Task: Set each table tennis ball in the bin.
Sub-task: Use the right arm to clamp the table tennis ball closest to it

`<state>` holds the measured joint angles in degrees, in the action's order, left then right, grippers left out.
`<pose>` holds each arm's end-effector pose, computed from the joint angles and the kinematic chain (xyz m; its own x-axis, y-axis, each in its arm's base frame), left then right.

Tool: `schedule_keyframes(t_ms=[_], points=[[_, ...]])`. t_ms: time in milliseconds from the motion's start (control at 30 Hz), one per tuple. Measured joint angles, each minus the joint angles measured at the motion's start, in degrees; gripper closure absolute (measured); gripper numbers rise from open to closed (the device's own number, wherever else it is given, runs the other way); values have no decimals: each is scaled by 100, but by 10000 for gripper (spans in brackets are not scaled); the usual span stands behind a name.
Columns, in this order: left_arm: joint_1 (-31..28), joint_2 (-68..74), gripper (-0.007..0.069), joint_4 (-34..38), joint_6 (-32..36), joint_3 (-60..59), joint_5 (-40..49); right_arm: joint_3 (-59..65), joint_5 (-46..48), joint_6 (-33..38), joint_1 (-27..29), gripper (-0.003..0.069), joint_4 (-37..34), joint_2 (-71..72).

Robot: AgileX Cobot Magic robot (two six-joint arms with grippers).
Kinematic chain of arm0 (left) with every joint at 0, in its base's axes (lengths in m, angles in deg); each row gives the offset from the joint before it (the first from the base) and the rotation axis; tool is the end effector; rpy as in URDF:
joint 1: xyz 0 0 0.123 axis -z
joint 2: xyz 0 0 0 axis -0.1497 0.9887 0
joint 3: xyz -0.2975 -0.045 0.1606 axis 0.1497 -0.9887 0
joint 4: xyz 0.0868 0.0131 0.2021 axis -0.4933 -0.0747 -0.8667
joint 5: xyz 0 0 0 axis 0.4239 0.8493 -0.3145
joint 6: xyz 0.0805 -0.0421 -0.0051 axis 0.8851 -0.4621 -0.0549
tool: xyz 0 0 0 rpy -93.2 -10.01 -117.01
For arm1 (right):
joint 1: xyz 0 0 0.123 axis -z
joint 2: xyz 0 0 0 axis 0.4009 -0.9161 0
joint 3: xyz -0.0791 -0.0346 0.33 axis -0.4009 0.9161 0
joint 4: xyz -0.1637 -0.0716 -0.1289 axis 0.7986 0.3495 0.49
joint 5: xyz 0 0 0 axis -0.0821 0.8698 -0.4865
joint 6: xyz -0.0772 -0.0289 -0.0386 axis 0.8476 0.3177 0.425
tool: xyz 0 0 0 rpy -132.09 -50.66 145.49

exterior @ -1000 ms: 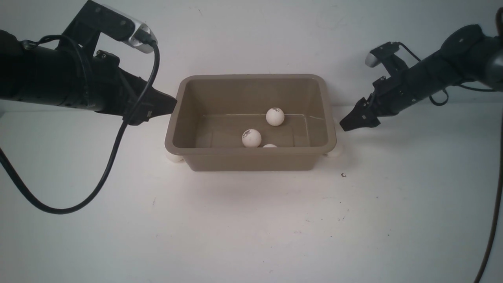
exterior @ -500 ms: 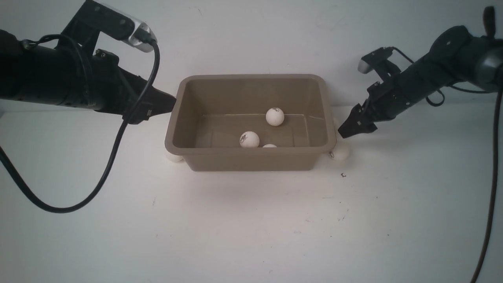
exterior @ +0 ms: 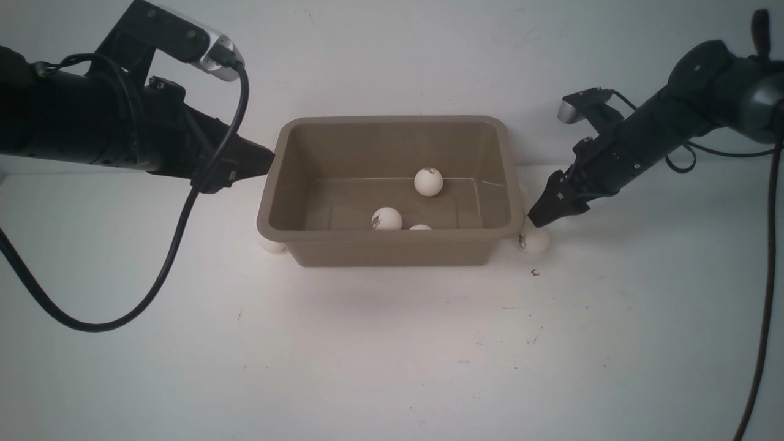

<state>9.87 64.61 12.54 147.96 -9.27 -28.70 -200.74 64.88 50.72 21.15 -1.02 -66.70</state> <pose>0.2918 -0.0529 0.3833 -0.4630 0.3393 -0.8189 0.6231 0.7816 -0.0284 0.4931 0.0705 0.2179 -0.7102 -0.5551 -0.4330 -0.6987 0.6309 0.3372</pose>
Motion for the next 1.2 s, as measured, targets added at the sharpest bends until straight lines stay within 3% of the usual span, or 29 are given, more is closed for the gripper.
schedule_keyframes(t_ms=[467, 733, 1200], points=[[0, 0, 157, 0, 0, 0, -17, 52, 26, -546, 0, 177, 530, 743], [0, 0, 157, 0, 0, 0, -17, 1061, 57, -992, 0, 177, 668, 1864], [0, 0, 157, 5, 0, 0, -21, 1755, -512, 58, -5, 177, -310, 1408]])
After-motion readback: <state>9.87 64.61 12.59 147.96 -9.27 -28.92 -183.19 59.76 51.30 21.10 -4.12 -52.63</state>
